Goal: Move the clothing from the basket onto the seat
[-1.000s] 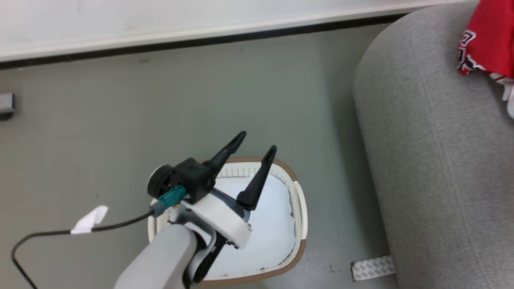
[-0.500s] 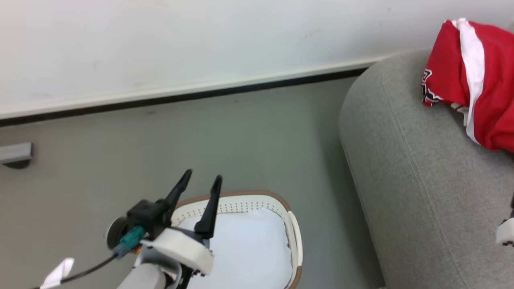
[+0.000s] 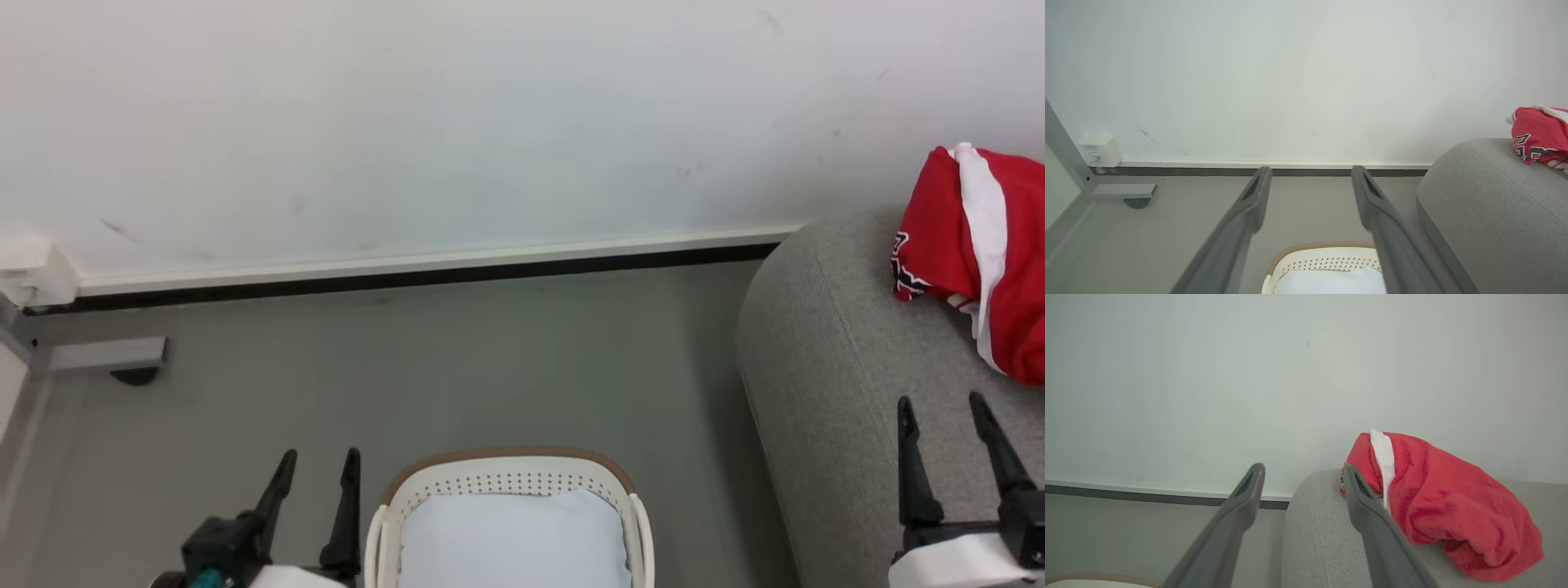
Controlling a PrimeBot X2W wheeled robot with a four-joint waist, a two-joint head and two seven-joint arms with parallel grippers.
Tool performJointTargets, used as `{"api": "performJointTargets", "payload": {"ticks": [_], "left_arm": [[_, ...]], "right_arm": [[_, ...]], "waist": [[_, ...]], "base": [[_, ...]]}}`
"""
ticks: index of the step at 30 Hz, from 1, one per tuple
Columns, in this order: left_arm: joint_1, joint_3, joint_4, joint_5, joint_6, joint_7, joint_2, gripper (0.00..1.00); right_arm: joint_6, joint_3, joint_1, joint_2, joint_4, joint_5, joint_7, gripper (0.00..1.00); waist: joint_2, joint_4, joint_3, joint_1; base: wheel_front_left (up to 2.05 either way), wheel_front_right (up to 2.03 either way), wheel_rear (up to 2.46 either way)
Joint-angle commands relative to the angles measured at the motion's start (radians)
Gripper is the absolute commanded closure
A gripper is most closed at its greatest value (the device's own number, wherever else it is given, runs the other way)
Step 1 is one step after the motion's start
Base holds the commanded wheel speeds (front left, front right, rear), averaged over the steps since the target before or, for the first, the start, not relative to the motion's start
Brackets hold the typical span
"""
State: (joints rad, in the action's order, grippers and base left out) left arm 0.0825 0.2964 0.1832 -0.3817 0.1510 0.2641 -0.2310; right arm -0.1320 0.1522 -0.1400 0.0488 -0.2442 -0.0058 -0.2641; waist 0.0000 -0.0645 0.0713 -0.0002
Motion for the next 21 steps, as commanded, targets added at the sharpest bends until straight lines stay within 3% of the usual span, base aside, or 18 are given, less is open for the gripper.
{"api": "performJointTargets", "payload": {"ticks": [1,12,21], "left_arm": [[-0.035,-0.022,-0.008,0.024,0.002,0.0,0.007,0.0],[-0.137,-0.156,-0.052,0.113,-0.075,0.0,0.078,0.0],[-0.146,-0.226,-0.035,0.166,-0.197,0.001,0.125,0.0]], "right_arm": [[0.003,-0.012,0.035,0.003,-0.008,0.002,0.0,0.0],[0.003,-0.074,0.092,0.003,-0.012,0.033,0.0,0.0],[0.003,-0.093,0.106,0.003,-0.021,0.052,0.0,0.0]], "waist": [[0.0,0.021,-0.039,0.0002],[0.0,0.029,-0.072,0.0002],[0.0,0.025,-0.076,0.0002]], "base": [[0.0,0.0,0.0],[0.0,0.0,0.0],[0.0,0.0,0.0]]}}
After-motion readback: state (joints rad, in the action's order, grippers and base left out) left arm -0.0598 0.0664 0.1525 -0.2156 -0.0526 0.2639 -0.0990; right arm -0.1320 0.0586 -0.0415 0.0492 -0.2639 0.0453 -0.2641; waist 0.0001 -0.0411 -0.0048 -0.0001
